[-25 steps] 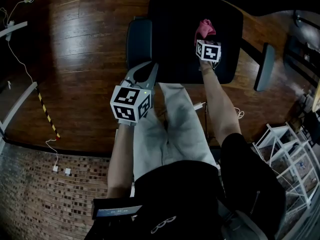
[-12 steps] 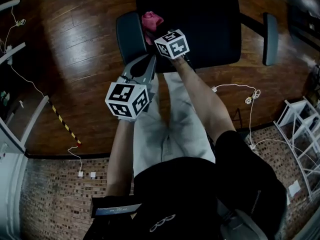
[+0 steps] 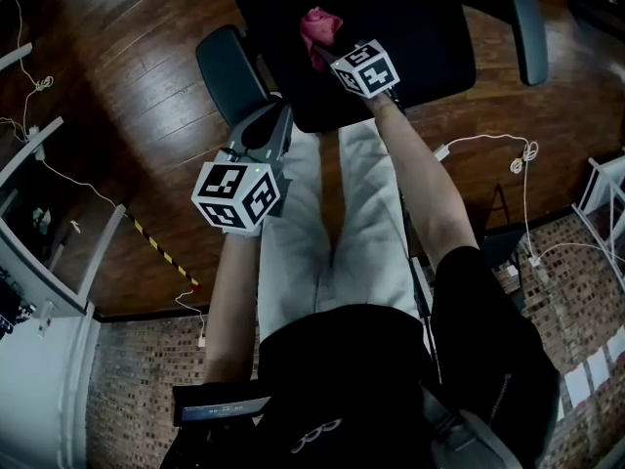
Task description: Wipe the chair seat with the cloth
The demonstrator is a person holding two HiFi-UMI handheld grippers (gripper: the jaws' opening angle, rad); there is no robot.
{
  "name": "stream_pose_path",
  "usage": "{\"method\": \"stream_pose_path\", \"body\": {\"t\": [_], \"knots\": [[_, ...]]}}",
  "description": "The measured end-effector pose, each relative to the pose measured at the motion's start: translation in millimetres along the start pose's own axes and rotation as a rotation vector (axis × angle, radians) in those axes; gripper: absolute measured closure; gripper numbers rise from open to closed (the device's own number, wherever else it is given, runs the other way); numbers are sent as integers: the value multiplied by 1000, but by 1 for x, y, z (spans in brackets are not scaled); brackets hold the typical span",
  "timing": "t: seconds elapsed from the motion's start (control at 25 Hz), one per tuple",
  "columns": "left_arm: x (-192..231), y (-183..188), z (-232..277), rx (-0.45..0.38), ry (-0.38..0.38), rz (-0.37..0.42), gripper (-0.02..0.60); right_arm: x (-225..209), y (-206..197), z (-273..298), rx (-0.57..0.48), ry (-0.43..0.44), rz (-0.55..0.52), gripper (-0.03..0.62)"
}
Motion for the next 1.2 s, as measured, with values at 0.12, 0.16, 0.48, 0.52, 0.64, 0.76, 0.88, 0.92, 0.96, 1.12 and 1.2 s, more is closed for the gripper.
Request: {"method": "stream_pose_path", "body": {"t": [0.12, 0.16, 0.48, 0.52, 0.64, 0.76, 0.88, 0.92, 0.96, 1.12, 1.2], "knots": [[-1, -1, 1, 19, 9, 14, 588, -56, -16, -20, 16, -99, 12, 531], [0, -2, 1, 24, 12, 21, 588, -75, -21, -27, 22, -129, 11, 532], [8, 0, -4, 23, 32, 35, 588, -217, -43, -107, 112, -449, 32, 532], [8, -1, -3, 25, 38, 36, 588, -231, -48, -118, 125, -494, 39, 531], [7, -2, 1, 31, 46, 43, 588, -263, -52, -147, 143, -648, 37, 532], [9, 0, -1, 32, 43, 43, 588, -274, -54, -163, 141, -771, 62, 532], [10, 0, -2, 35, 35, 44, 588, -264, -59, -157, 126, -780, 92, 533], [9, -1, -2, 36, 32, 45, 588, -257, -60, -150, 122, -760, 100, 531], [9, -1, -2, 37, 29, 44, 588, -249, -61, -143, 121, -737, 106, 531], [9, 0, -3, 40, 17, 44, 588, -197, -59, -109, 106, -596, 161, 531], [8, 0, -3, 42, 9, 47, 588, -161, -55, -90, 88, -508, 180, 531]]}}
Point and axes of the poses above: the fingertips, and each gripper's own axes: z forward along the fingers, x to its left, y out of its top, the point moved 1 cm from there along -z, backward along the fingers, and after that the axes turned 8 degrees about -y, right-handed, at the moved point
